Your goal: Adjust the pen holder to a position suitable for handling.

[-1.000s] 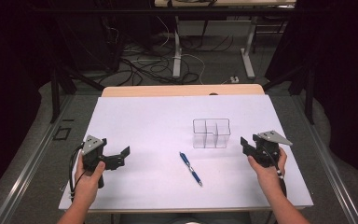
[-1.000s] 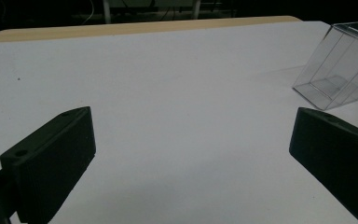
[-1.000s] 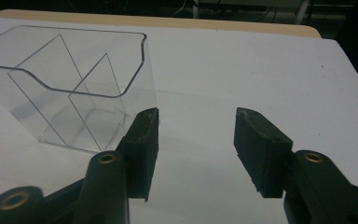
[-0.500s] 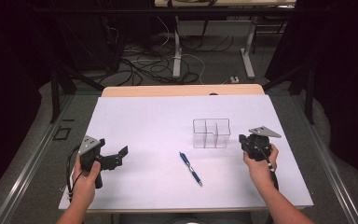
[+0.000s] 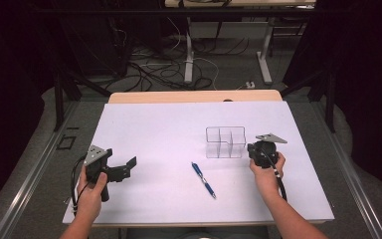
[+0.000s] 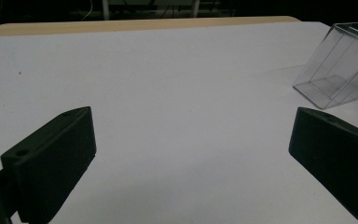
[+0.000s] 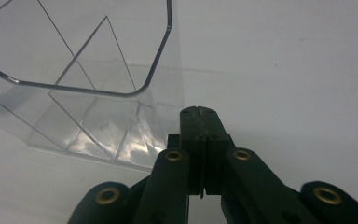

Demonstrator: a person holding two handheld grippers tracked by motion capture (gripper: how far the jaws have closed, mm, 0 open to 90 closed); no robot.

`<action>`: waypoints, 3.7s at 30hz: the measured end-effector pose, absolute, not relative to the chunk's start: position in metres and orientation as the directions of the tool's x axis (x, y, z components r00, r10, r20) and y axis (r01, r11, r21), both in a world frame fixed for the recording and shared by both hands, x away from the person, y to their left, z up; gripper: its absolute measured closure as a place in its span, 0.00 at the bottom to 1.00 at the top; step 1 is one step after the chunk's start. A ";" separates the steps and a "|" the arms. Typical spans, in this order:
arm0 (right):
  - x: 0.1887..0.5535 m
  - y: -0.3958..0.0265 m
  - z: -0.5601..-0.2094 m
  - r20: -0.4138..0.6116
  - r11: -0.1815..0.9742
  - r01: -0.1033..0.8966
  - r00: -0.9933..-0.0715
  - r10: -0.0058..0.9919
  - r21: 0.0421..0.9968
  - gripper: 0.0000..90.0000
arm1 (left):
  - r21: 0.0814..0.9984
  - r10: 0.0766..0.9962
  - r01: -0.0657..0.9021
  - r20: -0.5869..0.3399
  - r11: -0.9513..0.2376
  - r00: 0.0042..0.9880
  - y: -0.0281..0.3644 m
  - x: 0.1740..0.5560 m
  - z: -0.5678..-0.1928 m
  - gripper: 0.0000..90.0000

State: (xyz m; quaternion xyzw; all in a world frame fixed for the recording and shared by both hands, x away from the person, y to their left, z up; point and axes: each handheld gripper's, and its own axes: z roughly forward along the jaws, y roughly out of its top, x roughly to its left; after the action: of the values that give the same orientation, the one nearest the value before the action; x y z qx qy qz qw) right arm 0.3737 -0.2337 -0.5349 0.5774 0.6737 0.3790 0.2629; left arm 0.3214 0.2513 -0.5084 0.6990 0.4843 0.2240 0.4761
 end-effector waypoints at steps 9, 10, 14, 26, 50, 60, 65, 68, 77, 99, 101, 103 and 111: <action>0.376 -0.226 -0.545 0.065 0.078 0.570 -0.226 0.972 0.818 1.00 | 0.880 0.891 0.468 -0.151 -0.076 0.428 0.253 0.322 -0.509 0.01; 0.376 -0.226 -0.545 0.055 0.086 0.570 -0.226 0.973 0.817 1.00 | 0.880 0.891 0.468 -0.151 -0.076 0.428 0.253 0.322 -0.509 0.01; 0.377 -0.226 -0.547 0.062 0.080 0.574 -0.224 0.973 0.815 1.00 | 0.878 0.892 0.474 -0.158 -0.070 0.424 0.253 0.322 -0.510 0.01; 0.378 -0.224 -0.548 0.066 0.074 0.575 -0.219 0.974 0.815 1.00 | 0.876 0.893 0.476 -0.157 -0.071 0.421 0.253 0.321 -0.510 0.01; 0.385 -0.203 -0.549 0.107 0.057 0.581 -0.244 0.964 0.812 1.00 | 0.878 0.898 0.474 -0.152 -0.070 0.414 0.256 0.319 -0.509 0.01; 0.391 -0.192 -0.550 0.128 0.046 0.583 -0.253 0.959 0.811 1.00 | 0.877 0.897 0.476 -0.156 -0.067 0.414 0.256 0.319 -0.509 0.01; 0.393 -0.186 -0.551 0.138 0.036 0.581 -0.253 0.958 0.813 1.00 | 0.876 0.897 0.477 -0.152 -0.073 0.416 0.256 0.319 -0.510 0.01; 0.394 -0.182 -0.551 0.138 0.039 0.578 -0.259 0.956 0.815 1.00 | 0.876 0.897 0.476 -0.153 -0.071 0.415 0.256 0.319 -0.510 0.01; 0.398 -0.172 -0.552 0.148 0.031 0.577 -0.261 0.954 0.816 1.00 | 0.875 0.897 0.478 -0.151 -0.074 0.416 0.256 0.319 -0.510 0.01; 0.404 -0.155 -0.554 0.138 0.048 0.575 -0.276 0.951 0.817 1.00 | 0.875 0.896 0.478 -0.153 -0.074 0.418 0.256 0.319 -0.511 0.01; 0.405 -0.154 -0.554 0.139 0.050 0.576 -0.280 0.950 0.816 1.00 | 0.875 0.896 0.479 -0.153 -0.074 0.418 0.255 0.319 -0.511 0.01; 0.405 -0.152 -0.554 0.141 0.048 0.575 -0.278 0.950 0.817 1.00 | 0.875 0.895 0.479 -0.153 -0.074 0.418 0.255 0.319 -0.511 0.01; 0.407 -0.148 -0.555 0.142 0.049 0.571 -0.286 0.948 0.820 1.00 | 0.875 0.896 0.478 -0.153 -0.073 0.417 0.255 0.319 -0.511 0.01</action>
State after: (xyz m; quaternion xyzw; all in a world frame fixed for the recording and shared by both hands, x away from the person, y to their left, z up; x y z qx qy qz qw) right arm 0.4065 -0.1475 -0.5548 0.5522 0.6875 0.4128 0.2281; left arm 0.3189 0.2550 -0.5109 0.6979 0.4921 0.2220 0.4707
